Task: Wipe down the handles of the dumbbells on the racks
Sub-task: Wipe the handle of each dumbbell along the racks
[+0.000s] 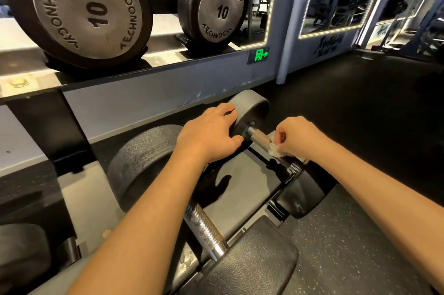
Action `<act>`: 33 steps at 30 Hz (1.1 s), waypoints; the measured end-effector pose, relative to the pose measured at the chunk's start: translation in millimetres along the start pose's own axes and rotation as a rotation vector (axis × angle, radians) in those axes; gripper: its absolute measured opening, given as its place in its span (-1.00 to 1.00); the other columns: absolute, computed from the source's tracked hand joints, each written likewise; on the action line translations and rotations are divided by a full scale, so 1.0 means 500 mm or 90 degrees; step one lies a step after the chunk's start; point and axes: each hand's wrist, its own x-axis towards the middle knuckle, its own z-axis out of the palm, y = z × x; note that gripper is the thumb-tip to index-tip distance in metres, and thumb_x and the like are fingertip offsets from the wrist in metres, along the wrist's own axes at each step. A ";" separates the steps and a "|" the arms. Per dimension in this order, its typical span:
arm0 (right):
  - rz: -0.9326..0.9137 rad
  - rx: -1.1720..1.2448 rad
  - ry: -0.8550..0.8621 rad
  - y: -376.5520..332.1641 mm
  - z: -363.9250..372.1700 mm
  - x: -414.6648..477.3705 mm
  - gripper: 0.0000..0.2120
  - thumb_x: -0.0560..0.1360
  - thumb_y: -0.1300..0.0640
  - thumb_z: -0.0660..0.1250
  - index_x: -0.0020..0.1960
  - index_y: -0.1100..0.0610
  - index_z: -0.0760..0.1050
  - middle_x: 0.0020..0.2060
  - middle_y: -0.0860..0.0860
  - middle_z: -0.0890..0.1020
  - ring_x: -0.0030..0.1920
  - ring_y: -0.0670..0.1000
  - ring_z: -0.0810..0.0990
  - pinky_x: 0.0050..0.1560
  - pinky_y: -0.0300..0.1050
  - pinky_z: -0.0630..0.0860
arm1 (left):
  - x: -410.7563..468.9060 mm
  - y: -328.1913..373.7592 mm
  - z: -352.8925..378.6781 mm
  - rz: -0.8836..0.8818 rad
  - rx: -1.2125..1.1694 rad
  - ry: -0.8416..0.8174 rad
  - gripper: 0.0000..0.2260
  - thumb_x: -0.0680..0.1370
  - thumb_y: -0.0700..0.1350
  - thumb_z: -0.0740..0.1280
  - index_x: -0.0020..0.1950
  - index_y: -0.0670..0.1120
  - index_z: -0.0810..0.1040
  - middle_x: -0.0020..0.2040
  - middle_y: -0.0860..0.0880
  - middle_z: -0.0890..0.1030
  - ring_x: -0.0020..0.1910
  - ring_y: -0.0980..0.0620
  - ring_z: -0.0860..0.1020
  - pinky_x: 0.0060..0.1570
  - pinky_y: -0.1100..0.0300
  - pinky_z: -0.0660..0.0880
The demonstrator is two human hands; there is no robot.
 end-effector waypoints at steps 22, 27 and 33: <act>-0.062 0.186 0.133 -0.041 0.019 0.066 -0.91 0.48 0.13 0.40 -0.02 0.10 0.62 -0.12 0.01 0.63 -0.05 -0.02 0.58 0.09 -0.10 0.51 | 0.004 -0.007 0.015 0.007 0.052 0.020 -0.43 0.55 0.17 0.18 0.53 0.03 0.17 0.54 0.12 0.08 0.46 0.06 0.15 0.17 0.03 0.43; -0.030 0.089 0.055 -0.016 0.004 0.042 -0.94 0.46 0.14 0.42 -0.08 0.10 0.63 -0.14 0.02 0.64 -0.08 -0.01 0.61 0.09 -0.08 0.55 | 0.004 -0.007 0.015 0.006 0.057 0.007 -0.42 0.56 0.16 0.18 0.53 0.02 0.14 0.54 0.12 0.06 0.47 0.06 0.14 0.17 0.01 0.42; 0.006 -0.069 -0.022 -0.001 -0.005 0.010 -0.92 0.45 0.13 0.42 -0.05 0.05 0.59 -0.16 0.00 0.61 -0.11 0.00 0.61 0.00 -0.06 0.58 | 0.001 -0.006 0.013 0.005 0.048 0.004 -0.43 0.56 0.14 0.19 0.52 0.02 0.16 0.54 0.11 0.09 0.46 0.05 0.16 0.19 -0.01 0.44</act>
